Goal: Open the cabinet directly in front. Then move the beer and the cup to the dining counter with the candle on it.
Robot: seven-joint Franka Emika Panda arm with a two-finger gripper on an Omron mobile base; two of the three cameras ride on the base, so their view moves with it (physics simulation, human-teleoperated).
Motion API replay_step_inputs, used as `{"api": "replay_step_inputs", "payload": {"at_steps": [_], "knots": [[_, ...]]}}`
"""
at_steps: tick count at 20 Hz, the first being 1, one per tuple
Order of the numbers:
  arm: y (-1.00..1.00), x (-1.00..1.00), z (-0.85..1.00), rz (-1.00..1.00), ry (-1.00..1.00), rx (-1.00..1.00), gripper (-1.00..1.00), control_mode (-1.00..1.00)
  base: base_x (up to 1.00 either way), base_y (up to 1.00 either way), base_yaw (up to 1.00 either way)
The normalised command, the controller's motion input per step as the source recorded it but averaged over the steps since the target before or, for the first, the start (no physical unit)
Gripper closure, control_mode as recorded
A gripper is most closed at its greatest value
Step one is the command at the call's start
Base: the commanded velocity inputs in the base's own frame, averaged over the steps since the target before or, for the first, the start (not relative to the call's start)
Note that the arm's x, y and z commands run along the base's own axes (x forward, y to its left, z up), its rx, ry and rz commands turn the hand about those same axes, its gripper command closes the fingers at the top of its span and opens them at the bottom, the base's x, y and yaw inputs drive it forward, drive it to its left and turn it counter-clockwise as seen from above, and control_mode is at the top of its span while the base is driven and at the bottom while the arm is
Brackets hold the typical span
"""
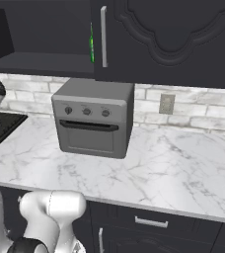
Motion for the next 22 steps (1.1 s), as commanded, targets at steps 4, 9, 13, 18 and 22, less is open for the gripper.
{"api": "replay_step_inputs", "payload": {"at_steps": [4, 9, 13, 18, 22], "knots": [[-1.0, -0.54, 0.06, -0.16, -0.24, 0.0, -1.0, -1.0, 0.0, 0.0, 0.0], [-1.0, -0.37, 0.12, -0.2, -0.24, 0.0, -1.0, -1.0, 0.0, 0.0, 0.0], [-1.0, -0.23, 0.29, -0.21, -0.31, 0.0, -1.0, -1.0, 0.0, 0.0, 0.0], [-1.0, -0.22, 0.4, -0.24, -0.29, 0.02, -1.0, -1.0, 0.0, 0.0, 0.0], [-1.0, -0.16, 0.42, -0.26, -0.28, 0.02, -1.0, -1.0, 0.0, 0.0, 0.0]]}}
